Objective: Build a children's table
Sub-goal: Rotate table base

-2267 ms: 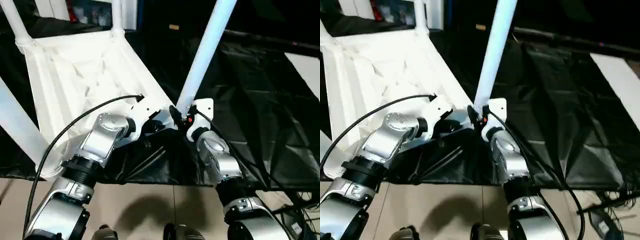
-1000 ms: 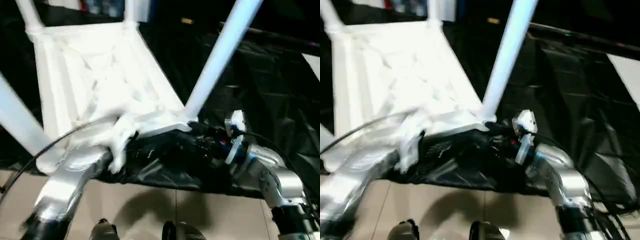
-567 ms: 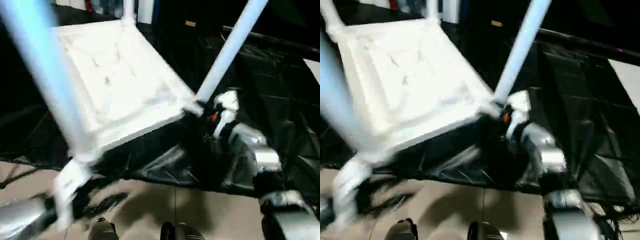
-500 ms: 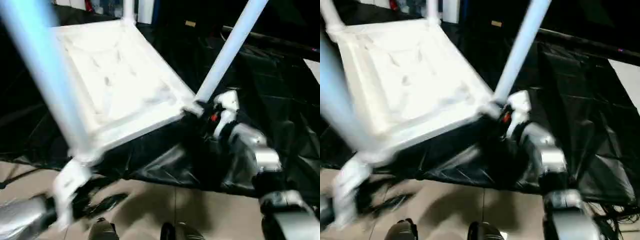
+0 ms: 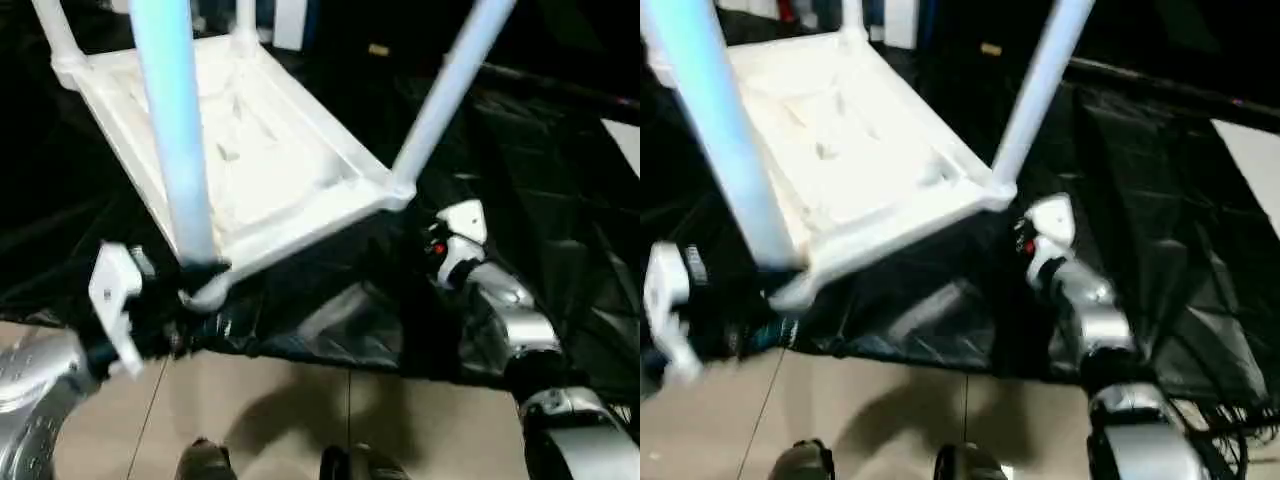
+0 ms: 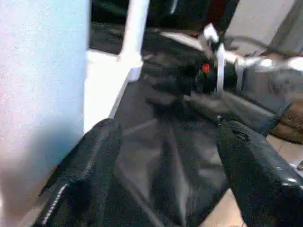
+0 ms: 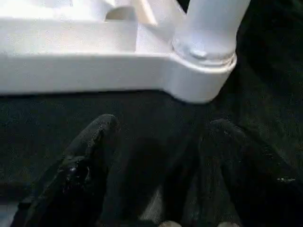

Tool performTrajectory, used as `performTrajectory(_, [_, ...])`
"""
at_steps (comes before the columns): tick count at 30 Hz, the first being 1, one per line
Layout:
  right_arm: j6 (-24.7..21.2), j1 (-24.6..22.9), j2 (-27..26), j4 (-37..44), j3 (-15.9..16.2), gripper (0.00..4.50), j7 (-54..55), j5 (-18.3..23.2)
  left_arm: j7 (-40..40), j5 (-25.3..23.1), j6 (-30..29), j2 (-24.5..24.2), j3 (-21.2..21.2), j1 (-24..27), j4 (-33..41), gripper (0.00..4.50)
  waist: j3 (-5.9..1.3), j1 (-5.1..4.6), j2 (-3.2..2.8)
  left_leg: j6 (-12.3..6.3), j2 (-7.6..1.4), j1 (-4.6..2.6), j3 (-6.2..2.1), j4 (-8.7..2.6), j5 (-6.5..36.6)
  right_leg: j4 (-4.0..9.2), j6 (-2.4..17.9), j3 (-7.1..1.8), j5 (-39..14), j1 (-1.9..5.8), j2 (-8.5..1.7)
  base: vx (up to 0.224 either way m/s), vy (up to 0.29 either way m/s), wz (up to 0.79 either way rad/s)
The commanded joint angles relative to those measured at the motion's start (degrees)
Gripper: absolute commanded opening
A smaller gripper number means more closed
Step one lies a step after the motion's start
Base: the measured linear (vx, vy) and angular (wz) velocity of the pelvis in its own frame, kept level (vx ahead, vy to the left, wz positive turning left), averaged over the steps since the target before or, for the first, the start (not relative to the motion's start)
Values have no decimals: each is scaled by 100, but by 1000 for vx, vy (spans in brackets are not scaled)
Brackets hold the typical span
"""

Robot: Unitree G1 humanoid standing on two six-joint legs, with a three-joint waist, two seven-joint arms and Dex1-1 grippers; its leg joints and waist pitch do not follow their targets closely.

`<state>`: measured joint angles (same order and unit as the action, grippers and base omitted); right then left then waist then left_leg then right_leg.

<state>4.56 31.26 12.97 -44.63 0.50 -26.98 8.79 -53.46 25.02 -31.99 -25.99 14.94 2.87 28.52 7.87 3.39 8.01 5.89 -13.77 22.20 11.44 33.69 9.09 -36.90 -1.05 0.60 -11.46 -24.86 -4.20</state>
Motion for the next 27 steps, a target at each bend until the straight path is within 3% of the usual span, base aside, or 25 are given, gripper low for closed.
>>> performTrajectory(1, [104,-102,25,80,66,347,63,-74,-19,-127,124,71,-173,-123,-189,391,-457,13,-218,89,100,-123,40,-359,1216,396,960,-119,-575,281,-125,0,0,0])
performTrajectory(3, [146,-112,-30,53,84,347,64,-74,16,-204,151,75,-285,-228,-306,409,-457,10,-207,123,95,-141,40,-356,1430,437,901,-120,-913,243,-127,0,0,0])
performTrajectory(4, [152,-154,-127,151,123,347,-17,-96,95,-234,123,23,-410,-335,-423,417,-467,18,-285,155,90,-145,20,-365,1479,424,897,-117,-980,238,-133,0,0,0])
performTrajectory(6, [136,-176,-147,225,122,347,-36,-132,94,-133,83,-15,-401,-322,-408,427,-463,4,-248,171,91,-131,14,-373,1565,439,897,-109,-1046,234,-125,0,0,0])
performTrajectory(9, [49,-229,-160,445,61,347,-134,-55,-109,317,-208,-274,-117,34,-91,447,-478,-9,-245,181,91,-105,7,-372,1496,415,912,-111,-973,249,-119,0,0,0])
performTrajectory(10, [31,-263,-150,541,54,347,-183,-9,-285,495,-338,-473,45,286,58,447,-472,-6,-261,171,89,-125,13,-366,1499,414,930,-108,-928,228,-111,0,0,0])
performTrajectory(13, [53,-294,-148,605,64,347,-262,48,-540,568,-354,-766,416,646,45,447,-444,-30,-253,122,90,-127,19,-377,1561,428,936,-105,-982,204,-86,0,0,0])
performTrajectory(15, [41,-296,-175,619,51,347,-321,103,-563,523,-243,-818,648,657,-132,447,-443,-22,-286,134,82,-158,22,-378,1614,432,935,-110,-1015,187,-86,0,0,0])
performTrajectory(17, [22,-292,-221,655,61,347,-398,143,-490,395,6,-919,946,463,-599,447,-443,4,-278,141,91,-159,18,-385,1678,441,902,-112,-1087,190,-92,0,0,0])
performTrajectory(22, [-12,-287,-271,685,60,347,-381,111,-399,332,276,-1082,1032,176,-1069,447,-479,12,-269,164,95,-164,11,-380,1544,413,918,-112,-938,208,-110,0,0,0])
performTrajectory(27, [-25,-139,-347,347,145,347,-217,-82,-279,397,439,-919,555,-527,-1369,447,-525,36,-265,168,105,-158,20,-363,1156,333,1068,-103,-393,249,-120,0,0,0])
